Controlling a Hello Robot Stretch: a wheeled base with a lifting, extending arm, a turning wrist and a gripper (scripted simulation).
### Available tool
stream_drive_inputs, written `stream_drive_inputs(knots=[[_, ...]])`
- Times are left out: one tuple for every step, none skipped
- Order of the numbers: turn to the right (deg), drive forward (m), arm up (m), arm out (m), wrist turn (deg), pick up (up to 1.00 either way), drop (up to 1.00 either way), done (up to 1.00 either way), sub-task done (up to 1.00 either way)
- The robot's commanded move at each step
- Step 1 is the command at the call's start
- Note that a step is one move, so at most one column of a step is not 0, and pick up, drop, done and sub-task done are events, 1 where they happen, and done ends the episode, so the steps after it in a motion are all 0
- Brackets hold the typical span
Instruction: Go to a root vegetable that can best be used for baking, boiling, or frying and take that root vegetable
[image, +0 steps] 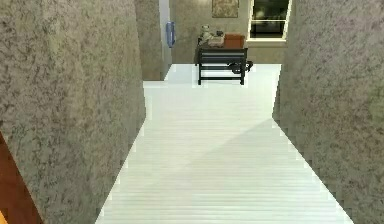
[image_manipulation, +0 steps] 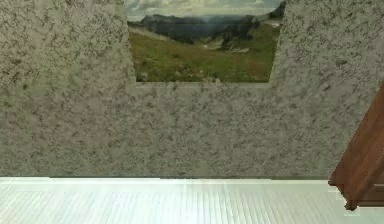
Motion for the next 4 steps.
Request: stream_drive_inputs(knots=[[-45.0, 0.0, 0.0, 0.0, 0.0, 0.0, 0.0, 0.0, 0.0], [-18.0, 0.0, 0.0, 0.0, 0.0, 0.0, 0.0, 0.0, 0.0], [0.0, 1.0, 0.0, 0.0, 0.0, 0.0, 0.0, 0.0, 0.0], [0.0, 1.0, 0.0, 0.0, 0.0, 0.0, 0.0, 0.0, 0.0]])
